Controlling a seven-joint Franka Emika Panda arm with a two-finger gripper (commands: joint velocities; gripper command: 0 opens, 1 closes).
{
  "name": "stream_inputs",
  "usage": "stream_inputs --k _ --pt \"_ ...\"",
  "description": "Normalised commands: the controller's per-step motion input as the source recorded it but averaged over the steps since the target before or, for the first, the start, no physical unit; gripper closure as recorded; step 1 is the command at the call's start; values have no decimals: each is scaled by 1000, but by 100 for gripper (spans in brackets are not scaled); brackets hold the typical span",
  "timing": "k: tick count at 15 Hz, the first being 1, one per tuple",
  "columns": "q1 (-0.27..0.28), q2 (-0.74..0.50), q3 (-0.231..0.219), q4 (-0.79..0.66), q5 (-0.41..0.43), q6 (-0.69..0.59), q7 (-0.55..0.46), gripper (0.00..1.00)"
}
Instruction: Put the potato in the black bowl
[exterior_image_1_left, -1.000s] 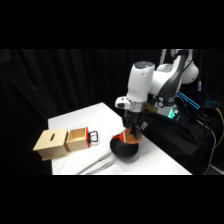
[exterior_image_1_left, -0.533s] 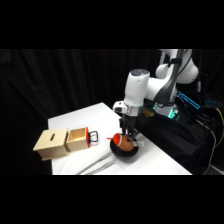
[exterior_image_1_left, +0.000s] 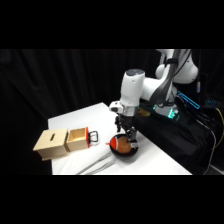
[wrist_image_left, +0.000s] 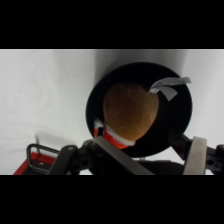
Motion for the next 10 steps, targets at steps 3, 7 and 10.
stream_inputs --k 3,7,10 --pt "-51 -205 70 227 330 -475 -448 0" --pt "-81 -196 31 262 244 -525 -376 0" --pt "-73 -71 -6 249 184 -391 -241 0"
